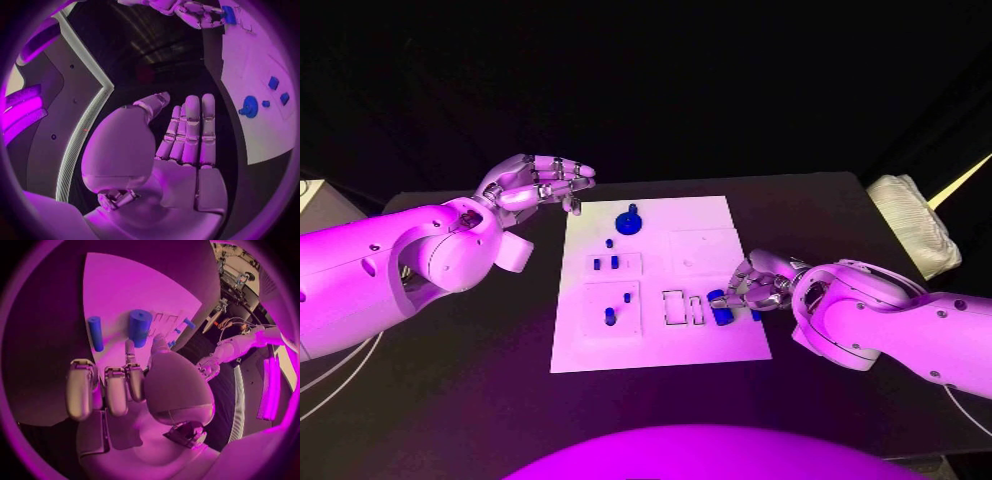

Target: Assemble the parts on the task board

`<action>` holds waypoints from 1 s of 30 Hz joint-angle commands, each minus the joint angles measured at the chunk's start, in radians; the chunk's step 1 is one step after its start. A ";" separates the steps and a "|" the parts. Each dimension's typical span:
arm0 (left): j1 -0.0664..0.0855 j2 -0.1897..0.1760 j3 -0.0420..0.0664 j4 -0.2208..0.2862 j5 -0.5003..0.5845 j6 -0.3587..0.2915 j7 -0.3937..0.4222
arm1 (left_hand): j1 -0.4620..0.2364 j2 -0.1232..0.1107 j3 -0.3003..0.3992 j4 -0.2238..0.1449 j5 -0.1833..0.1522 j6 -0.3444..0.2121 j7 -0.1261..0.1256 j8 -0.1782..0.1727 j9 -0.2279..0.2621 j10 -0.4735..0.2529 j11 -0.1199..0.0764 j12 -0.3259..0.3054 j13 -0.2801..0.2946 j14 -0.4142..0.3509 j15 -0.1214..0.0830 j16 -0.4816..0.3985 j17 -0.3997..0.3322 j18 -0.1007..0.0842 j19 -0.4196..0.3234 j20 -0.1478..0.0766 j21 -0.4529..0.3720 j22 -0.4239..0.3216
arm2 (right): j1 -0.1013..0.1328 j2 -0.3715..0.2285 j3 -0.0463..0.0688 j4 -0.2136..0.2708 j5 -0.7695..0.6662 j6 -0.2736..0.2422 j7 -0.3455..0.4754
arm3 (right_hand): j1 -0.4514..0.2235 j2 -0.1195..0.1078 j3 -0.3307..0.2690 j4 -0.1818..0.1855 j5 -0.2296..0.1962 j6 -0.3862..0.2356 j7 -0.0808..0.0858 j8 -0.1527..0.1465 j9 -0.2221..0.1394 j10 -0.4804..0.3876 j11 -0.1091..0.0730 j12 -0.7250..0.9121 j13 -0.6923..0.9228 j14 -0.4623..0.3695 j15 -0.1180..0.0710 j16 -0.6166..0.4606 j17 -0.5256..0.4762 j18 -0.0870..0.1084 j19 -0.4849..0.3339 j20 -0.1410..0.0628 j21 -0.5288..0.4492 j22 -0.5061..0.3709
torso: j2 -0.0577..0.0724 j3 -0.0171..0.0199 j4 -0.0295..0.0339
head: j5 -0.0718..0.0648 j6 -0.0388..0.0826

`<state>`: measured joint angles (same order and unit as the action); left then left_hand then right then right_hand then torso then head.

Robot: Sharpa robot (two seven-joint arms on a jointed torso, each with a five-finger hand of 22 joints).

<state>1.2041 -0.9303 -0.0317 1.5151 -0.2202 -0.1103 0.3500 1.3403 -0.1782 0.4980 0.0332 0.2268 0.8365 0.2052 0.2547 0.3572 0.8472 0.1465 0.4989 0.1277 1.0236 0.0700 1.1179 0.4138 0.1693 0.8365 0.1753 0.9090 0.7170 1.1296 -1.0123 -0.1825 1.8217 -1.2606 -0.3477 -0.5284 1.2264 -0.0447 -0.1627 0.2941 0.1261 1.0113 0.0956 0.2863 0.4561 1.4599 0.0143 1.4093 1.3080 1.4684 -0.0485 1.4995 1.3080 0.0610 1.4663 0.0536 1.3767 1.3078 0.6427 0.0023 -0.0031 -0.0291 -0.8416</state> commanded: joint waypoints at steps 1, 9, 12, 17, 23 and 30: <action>0.000 0.000 0.001 0.004 0.006 0.011 0.007 | -0.007 0.002 0.000 0.007 0.002 -0.008 0.000 0.007 0.002 -0.007 0.000 0.005 -0.001 -0.003 0.003 -0.001 -0.001 0.014 0.007 -0.004 -0.005 -0.002 | -0.006 0.016 0.000 -0.013 -0.019 0.047 -0.025 | -0.011 0.005 -0.007 0.000 -0.002 0.001 -0.004 0.005 0.002 -0.009 0.000 -0.008 0.077 0.069 -0.008 0.006 0.081 -0.019 0.050 -0.006 0.003 0.123 | 0.001 0.0006 -0.0001 | 0.006 0.001; 0.000 -0.004 0.001 0.007 0.006 0.012 0.002 | -0.015 0.002 -0.004 0.015 0.001 -0.010 0.001 0.007 0.002 -0.010 0.001 0.006 -0.001 -0.004 0.004 -0.001 -0.001 0.014 0.007 -0.003 -0.008 -0.004 | -0.023 0.050 0.000 -0.047 -0.050 0.109 -0.036 | -0.017 0.012 -0.012 0.000 -0.006 0.003 -0.005 0.010 0.004 -0.014 -0.001 -0.015 0.072 0.067 -0.008 0.005 0.080 -0.019 0.050 -0.007 0.004 0.124 | 0.001 0.0007 0.0014 | 0.008 -0.007; 0.000 -0.006 0.001 0.008 0.006 0.013 0.000 | -0.016 0.001 -0.005 0.016 0.001 -0.011 0.001 0.007 0.002 -0.011 0.001 0.007 -0.002 -0.005 0.004 -0.001 -0.002 0.014 0.007 -0.003 -0.008 -0.004 | -0.027 0.063 0.000 -0.057 -0.068 0.127 -0.038 | -0.014 0.013 -0.013 -0.002 -0.008 0.002 -0.005 0.012 0.005 -0.014 -0.001 -0.015 0.073 0.068 -0.009 0.006 0.082 -0.019 0.050 -0.007 0.005 0.126 | 0.000 0.0007 0.0010 | 0.007 -0.008; 0.000 -0.007 0.001 0.009 0.006 0.017 -0.006 | -0.017 0.001 -0.006 0.017 0.001 -0.011 0.001 0.007 0.002 -0.013 0.001 0.007 -0.002 -0.006 0.005 -0.001 -0.002 0.013 0.006 -0.002 -0.010 -0.005 | -0.031 0.076 0.000 -0.063 -0.092 0.145 -0.039 | 0.068 0.011 -0.020 -0.009 0.020 -0.005 -0.006 0.025 0.013 -0.015 -0.003 -0.020 0.077 0.068 -0.010 0.006 0.089 -0.020 0.050 -0.008 0.009 0.132 | 0.000 0.0016 0.0017 | 0.006 -0.010; 0.000 -0.007 0.001 0.009 0.005 0.022 -0.012 | -0.018 0.000 -0.008 0.019 0.000 -0.013 0.000 0.007 0.002 -0.017 0.001 0.007 -0.002 -0.008 0.005 -0.002 -0.002 0.013 0.006 -0.002 -0.012 -0.006 | -0.033 0.079 0.000 -0.062 -0.059 0.116 -0.037 | 0.143 0.018 -0.011 -0.008 0.093 -0.008 -0.007 0.035 0.015 -0.009 -0.005 -0.017 0.087 0.069 -0.011 0.009 0.098 -0.022 0.053 -0.010 0.019 0.142 | -0.001 0.0011 -0.0006 | 0.006 -0.009; 0.000 -0.006 0.001 0.008 0.004 0.024 -0.015 | -0.018 0.000 -0.008 0.019 0.000 -0.013 0.000 0.007 0.002 -0.018 0.001 0.007 -0.002 -0.009 0.005 -0.002 -0.002 0.013 0.005 -0.002 -0.012 -0.006 | -0.033 0.071 0.000 -0.054 -0.003 0.051 -0.031 | 0.154 0.024 -0.006 -0.005 0.164 -0.001 -0.011 0.039 0.013 -0.007 -0.008 -0.021 0.089 0.070 -0.014 0.010 0.103 -0.024 0.055 -0.011 0.028 0.149 | -0.001 0.0011 0.0003 | 0.006 -0.008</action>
<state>1.2040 -0.9377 -0.0316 1.5209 -0.2202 -0.1049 0.3357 1.3309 -0.1769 0.4899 0.0471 0.2268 0.8292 0.2051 0.2547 0.3579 0.8362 0.1501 0.4989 0.1264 1.0200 0.0736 1.1179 0.4128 0.1693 0.8364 0.1752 0.9009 0.7114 1.1083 -0.9411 -0.1736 1.7707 -1.3045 -0.2911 -0.5476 1.3551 -0.0389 -0.1770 0.2925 0.2789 1.0050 0.0882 0.3199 0.4701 1.4492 0.0107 1.3939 1.3103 1.4674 -0.0542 1.5033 1.3076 0.0498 1.4662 0.0464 1.4024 1.3074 0.6419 0.0036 -0.0029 -0.0234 -0.8505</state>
